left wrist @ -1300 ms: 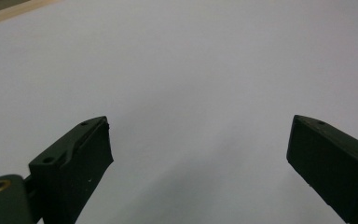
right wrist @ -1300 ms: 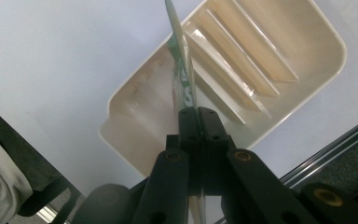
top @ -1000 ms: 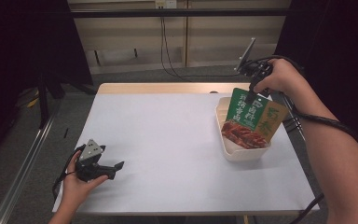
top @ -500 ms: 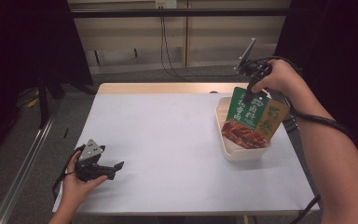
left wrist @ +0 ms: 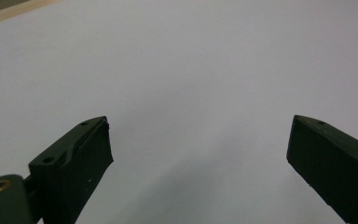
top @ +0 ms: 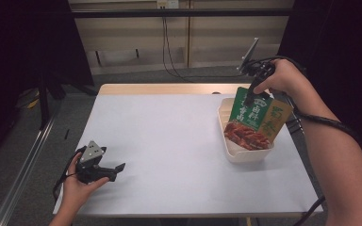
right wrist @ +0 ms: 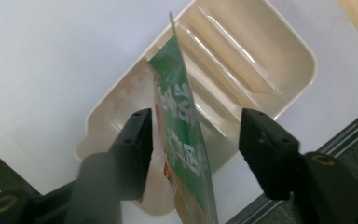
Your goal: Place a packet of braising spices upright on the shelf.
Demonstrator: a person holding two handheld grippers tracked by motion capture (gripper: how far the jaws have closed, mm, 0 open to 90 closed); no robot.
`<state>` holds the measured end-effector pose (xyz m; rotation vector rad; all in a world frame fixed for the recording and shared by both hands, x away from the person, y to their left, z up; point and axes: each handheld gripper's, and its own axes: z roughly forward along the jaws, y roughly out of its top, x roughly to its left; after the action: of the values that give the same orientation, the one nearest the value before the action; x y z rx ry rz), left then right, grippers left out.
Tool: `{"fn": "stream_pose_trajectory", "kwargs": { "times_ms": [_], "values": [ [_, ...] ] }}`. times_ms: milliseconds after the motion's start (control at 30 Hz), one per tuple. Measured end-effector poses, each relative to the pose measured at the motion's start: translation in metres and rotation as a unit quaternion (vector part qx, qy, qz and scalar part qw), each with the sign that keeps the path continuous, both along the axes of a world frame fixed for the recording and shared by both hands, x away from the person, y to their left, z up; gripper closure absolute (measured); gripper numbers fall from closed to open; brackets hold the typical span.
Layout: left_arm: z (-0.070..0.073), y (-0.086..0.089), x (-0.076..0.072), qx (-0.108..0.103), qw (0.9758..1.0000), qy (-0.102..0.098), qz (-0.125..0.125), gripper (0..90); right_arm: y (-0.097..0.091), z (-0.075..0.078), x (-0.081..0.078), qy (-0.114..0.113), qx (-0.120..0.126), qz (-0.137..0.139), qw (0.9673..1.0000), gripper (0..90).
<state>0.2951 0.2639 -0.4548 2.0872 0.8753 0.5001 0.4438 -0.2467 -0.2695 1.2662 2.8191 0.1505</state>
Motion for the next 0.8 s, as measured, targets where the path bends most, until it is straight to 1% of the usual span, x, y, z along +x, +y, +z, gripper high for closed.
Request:
{"fn": "stream_pose_trajectory", "kwargs": {
  "times_ms": [33, 133, 167, 200, 233, 267, 300, 333, 367, 400, 433, 500, 533, 567, 733, 800],
  "values": [
    [0.0, 0.0, 0.0, -0.004, 1.0, -0.001, 0.0, 6.4, 0.0, 0.0, 0.0, 0.002, -0.002, -0.001, 1.0, 40.7],
    [0.001, 0.001, 0.0, 0.003, 1.0, -0.002, -0.001, 6.3, 0.0, 0.002, -0.001, 0.001, -0.006, -0.004, 1.0, 34.5],
    [0.001, 0.0, 0.0, 0.004, 1.0, -0.001, -0.002, 6.4, 0.0, 0.003, -0.002, 0.0, -0.005, -0.004, 1.0, 33.1],
    [0.001, 0.0, 0.0, 0.004, 1.0, -0.001, -0.002, 6.4, 0.0, 0.004, -0.002, 0.001, -0.007, 0.001, 1.0, 31.4],
    [0.0, 0.0, 0.0, 0.001, 1.0, -0.001, -0.002, 6.4, 0.0, 0.004, -0.002, 0.001, -0.007, 0.001, 1.0, 31.4],
    [0.001, 0.0, 0.0, 0.003, 1.0, 0.0, -0.004, 6.3, 0.001, 0.006, -0.003, 0.003, -0.01, -0.007, 0.9999, 25.7],
    [0.001, 0.0, 0.0, 0.004, 1.0, -0.001, -0.006, 6.3, 0.002, 0.007, -0.003, 0.005, -0.011, -0.01, 0.9999, 23.7],
    [0.001, 0.0, 0.0, 0.004, 1.0, -0.001, -0.006, 6.3, 0.002, 0.007, -0.003, 0.005, -0.011, -0.01, 0.9999, 23.7],
    [0.001, 0.0, 0.0, 0.005, 1.0, -0.001, -0.005, 6.3, 0.003, 0.009, -0.004, 0.002, -0.014, -0.016, 0.9998, 18.9],
    [0.001, 0.0, 0.0, 0.003, 1.0, -0.001, -0.006, 6.3, 0.004, 0.01, -0.004, 0.003, -0.014, -0.021, 0.9997, 17.4],
    [0.001, 0.0, 0.0, 0.002, 1.0, -0.002, -0.006, 6.3, 0.004, 0.011, -0.004, 0.005, -0.012, -0.024, 0.9996, 16.7],
    [0.001, 0.0, -0.001, 0.002, 1.0, -0.002, -0.005, 6.3, 0.005, 0.014, -0.005, 0.0, -0.015, -0.021, 0.9997, 15.2],
    [0.001, 0.0, 0.0, 0.001, 1.0, -0.003, -0.006, 6.3, 0.006, 0.016, -0.005, 0.004, -0.017, -0.022, 0.9996, 14.9],
    [0.001, 0.001, 0.0, 0.0, 1.0, -0.002, -0.008, 6.3, 0.007, 0.017, -0.006, 0.003, -0.018, -0.023, 0.9996, 14.2],
    [0.002, 0.001, -0.001, 0.0, 1.0, -0.004, -0.007, 6.3, 0.01, 0.026, -0.008, 0.002, -0.011, -0.024, 0.9997, 12.6],
    [0.002, 0.001, -0.001, 0.0, 1.0, -0.001, -0.009, 6.3, 0.011, 0.029, -0.009, 0.003, -0.012, -0.023, 0.9997, 11.8]
  ]
}}
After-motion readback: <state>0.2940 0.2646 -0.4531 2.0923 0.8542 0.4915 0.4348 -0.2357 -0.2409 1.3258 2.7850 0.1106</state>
